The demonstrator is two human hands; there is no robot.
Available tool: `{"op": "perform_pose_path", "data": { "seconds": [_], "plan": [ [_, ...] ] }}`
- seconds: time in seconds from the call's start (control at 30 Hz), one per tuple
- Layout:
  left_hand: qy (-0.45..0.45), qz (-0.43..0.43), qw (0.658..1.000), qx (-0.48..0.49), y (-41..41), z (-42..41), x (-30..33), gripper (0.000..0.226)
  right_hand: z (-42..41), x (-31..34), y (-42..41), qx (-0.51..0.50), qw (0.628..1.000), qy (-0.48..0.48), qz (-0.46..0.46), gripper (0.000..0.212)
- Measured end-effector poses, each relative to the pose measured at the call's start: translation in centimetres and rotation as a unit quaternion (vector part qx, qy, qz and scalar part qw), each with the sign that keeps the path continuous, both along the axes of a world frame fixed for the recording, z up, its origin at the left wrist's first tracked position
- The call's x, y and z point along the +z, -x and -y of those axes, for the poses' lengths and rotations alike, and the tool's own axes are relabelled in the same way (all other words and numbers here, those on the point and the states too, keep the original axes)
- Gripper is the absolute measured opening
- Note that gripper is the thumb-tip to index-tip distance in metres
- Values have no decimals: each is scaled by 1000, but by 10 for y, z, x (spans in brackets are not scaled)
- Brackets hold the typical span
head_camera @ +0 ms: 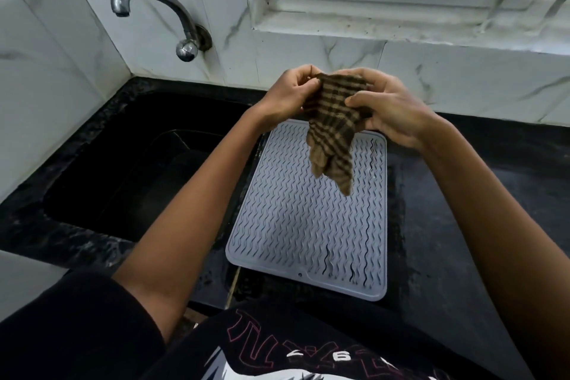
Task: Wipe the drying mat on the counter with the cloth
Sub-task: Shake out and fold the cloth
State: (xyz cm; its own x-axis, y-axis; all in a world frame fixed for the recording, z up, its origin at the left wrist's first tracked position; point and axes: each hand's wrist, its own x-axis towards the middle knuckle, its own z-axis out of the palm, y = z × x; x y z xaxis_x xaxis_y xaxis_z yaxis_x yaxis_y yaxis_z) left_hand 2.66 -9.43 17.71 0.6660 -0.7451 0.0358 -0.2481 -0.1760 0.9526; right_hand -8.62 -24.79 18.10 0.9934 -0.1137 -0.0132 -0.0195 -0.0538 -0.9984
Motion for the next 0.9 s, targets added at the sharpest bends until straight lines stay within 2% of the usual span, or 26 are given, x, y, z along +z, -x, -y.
{"op": "perform_pose_path", "data": {
  "seconds": [0.07, 0.2, 0.43, 0.57, 0.67, 0.73, 0.83, 0.9],
  "plan": [
    [23, 34, 999, 24, 2, 4, 2, 18, -1, 2, -1, 3, 999, 35, 9, 28],
    [83, 83, 991, 60, 0, 6, 13, 18, 4, 1, 1, -75, 991, 109, 33, 11],
    [85, 207, 974, 33, -3, 13, 45, 18, 17, -5, 0, -1, 959, 278, -53, 38],
    [74, 258, 963, 37, -11, 14, 67, 21, 14, -34, 4, 43, 974, 199, -101, 32],
    [52, 259, 962, 66, -27, 5, 73, 24, 24, -47, 7, 7, 990, 65, -126, 25],
    [30, 233, 966, 110, -42, 0, 69, 25, 31, -46, 7, -39, 992, -5, -120, 12],
    [-67, 208, 957, 191, -59, -3, 52, 22, 36, -37, 5, -175, 980, -3, -98, 6],
    [-131, 199, 946, 218, -60, -2, 38, 22, 35, -31, 3, -222, 970, -14, -98, 7]
  ]
}}
